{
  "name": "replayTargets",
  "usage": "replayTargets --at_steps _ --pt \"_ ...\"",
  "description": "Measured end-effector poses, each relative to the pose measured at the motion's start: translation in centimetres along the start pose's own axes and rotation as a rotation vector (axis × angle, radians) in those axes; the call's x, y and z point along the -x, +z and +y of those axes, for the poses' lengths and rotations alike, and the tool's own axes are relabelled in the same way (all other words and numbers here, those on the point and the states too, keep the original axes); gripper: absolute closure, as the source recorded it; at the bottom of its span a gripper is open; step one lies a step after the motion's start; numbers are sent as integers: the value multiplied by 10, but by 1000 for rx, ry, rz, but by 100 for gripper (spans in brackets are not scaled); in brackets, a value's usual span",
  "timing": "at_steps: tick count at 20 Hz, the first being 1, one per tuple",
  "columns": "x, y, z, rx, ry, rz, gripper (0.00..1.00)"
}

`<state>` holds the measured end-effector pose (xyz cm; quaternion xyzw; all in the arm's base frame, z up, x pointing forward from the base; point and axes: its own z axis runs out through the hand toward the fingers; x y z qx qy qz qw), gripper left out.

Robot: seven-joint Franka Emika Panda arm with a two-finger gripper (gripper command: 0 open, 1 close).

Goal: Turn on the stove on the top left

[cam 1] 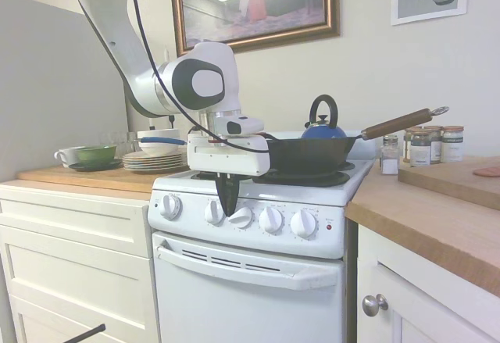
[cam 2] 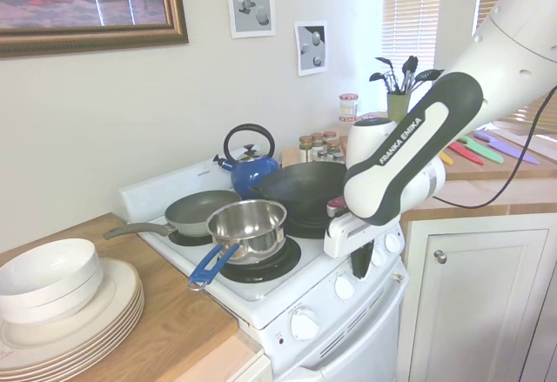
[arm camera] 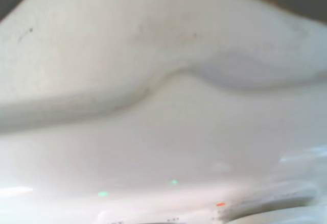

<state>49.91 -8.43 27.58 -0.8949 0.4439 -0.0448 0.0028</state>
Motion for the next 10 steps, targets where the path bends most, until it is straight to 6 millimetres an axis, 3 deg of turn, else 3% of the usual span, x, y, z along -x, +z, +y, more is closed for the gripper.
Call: replayTargets --at_steps 10 --pt "8 7 -6 62 1 51 100"
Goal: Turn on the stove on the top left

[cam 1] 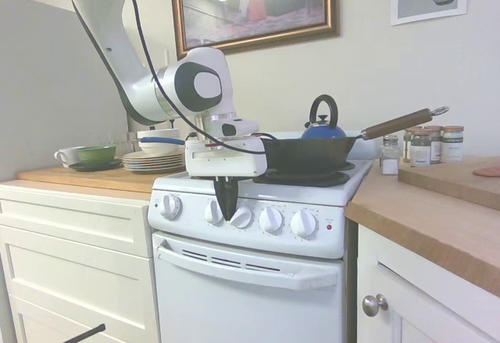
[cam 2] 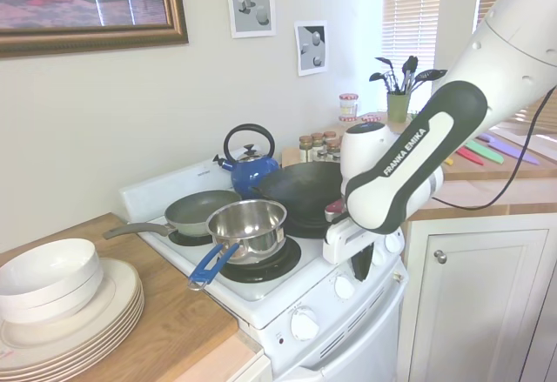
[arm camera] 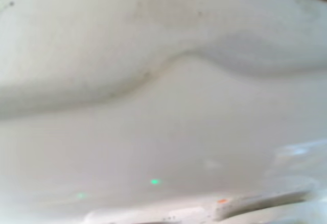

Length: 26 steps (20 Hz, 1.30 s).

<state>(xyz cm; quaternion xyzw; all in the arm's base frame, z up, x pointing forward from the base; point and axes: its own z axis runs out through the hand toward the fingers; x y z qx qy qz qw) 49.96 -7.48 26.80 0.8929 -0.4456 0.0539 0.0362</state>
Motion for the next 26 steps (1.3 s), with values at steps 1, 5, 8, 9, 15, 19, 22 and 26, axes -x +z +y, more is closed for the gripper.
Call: replayTargets --at_steps 1,5,8,9,15,19,22,26 --pt "0 2 0 6 0 1 100" --pt "1 5 0 13 1 6 100" --pt "1 5 0 15 -2 9 100" --pt "2 5 -1 17 -7 11 100" --pt "9 0 -8 12 -33 21 100" --pt "12 -11 -9 -15 -30 33 100" --pt "13 -30 -6 -60 9 28 0" --pt "19 -52 4 -94 29 31 0"
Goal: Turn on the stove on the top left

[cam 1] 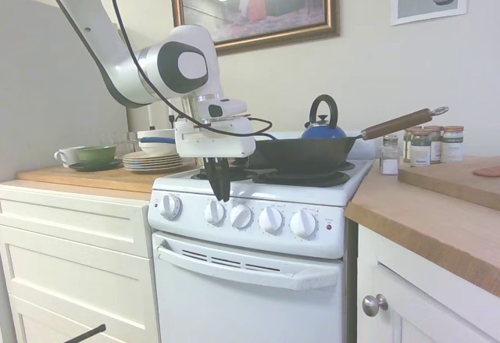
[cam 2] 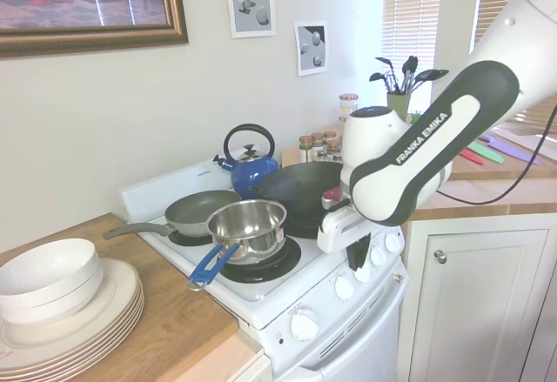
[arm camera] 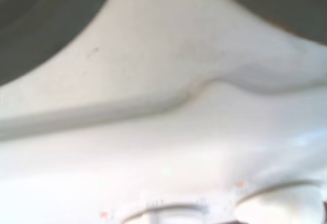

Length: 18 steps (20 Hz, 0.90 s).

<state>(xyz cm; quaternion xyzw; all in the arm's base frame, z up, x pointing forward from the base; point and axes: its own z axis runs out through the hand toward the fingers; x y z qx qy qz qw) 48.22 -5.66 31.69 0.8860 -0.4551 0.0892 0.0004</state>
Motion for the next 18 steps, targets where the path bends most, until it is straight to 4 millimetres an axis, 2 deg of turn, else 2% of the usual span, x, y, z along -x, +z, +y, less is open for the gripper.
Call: replayTargets --at_steps 10,18 --pt "2 -13 16 -15 6 -2 0" --pt "4 -17 15 -19 -13 -8 0"
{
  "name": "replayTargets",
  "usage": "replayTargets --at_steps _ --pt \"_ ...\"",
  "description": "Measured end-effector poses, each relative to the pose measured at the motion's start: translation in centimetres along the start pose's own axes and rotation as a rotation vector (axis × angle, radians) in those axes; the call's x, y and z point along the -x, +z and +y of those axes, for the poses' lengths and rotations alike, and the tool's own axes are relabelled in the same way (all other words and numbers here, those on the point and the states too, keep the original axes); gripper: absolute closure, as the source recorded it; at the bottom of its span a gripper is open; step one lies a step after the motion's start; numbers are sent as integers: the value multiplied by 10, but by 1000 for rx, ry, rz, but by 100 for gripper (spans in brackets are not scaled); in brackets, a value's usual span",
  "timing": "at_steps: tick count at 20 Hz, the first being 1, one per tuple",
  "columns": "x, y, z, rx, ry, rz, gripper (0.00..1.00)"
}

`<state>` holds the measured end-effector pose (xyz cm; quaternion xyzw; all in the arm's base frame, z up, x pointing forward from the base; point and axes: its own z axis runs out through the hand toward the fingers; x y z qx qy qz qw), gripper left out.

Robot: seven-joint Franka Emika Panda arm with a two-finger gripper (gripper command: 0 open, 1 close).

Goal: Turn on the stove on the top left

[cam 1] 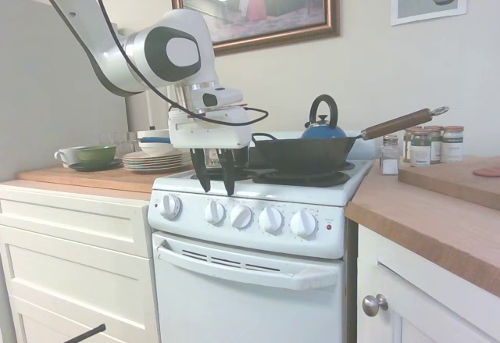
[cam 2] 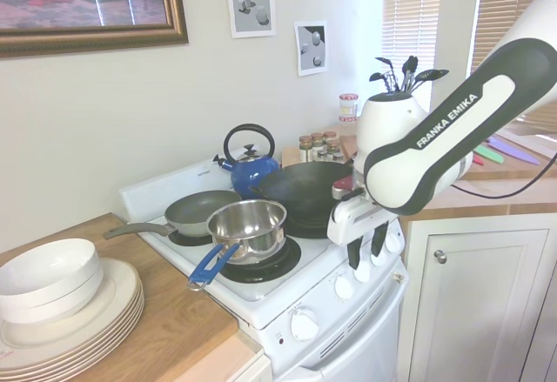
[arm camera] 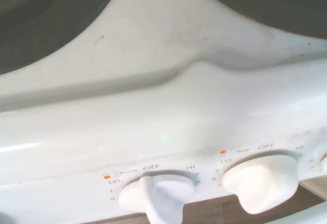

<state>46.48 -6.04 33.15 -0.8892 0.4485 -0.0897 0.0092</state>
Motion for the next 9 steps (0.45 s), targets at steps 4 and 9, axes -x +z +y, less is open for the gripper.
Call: replayTargets --at_steps 4,9 --pt "1 -2 0 0 -9 -6 0" --pt "1 -7 -1 -2 -14 -4 0"
